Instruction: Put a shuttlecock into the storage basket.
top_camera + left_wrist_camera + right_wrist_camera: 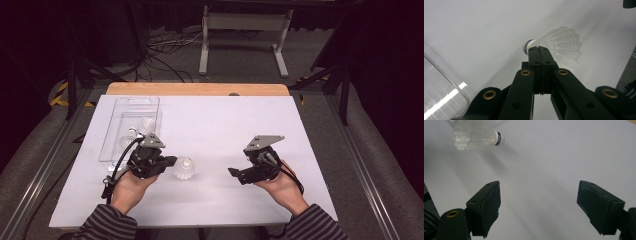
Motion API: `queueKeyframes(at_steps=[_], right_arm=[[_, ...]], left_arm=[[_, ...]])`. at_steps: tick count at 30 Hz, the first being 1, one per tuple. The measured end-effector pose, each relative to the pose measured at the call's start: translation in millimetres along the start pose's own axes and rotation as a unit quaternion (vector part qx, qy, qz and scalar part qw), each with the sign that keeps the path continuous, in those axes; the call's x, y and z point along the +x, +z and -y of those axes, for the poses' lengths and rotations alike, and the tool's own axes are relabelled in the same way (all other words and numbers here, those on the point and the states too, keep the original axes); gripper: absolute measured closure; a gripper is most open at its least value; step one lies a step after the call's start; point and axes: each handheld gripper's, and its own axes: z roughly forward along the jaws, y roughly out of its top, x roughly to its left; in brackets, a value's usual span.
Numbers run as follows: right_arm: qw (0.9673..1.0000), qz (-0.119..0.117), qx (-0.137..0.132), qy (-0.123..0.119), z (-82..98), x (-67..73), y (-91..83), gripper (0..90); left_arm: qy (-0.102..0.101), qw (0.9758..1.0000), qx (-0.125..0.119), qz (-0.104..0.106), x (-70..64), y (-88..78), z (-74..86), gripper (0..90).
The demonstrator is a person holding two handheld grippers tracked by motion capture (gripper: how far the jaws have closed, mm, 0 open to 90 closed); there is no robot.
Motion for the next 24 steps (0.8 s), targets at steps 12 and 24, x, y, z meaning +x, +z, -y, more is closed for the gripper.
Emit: queueKeyframes(at_steps=[12,24], right_arm=[[0.9992,0.019,-0.026,0.024,22.4,-9.6,-10.9,17.5],[0.9971,0.023,-0.053,0.049,41.4,-18.1,-17.8,15.8]], left_arm=[[0.0,0.9999,-0.01,-0.002,2.8,-8.3,2.5,90.0],[-0.008,0.9998,-0.018,-0.003,7.1,-15.6,4.7,90.0]])
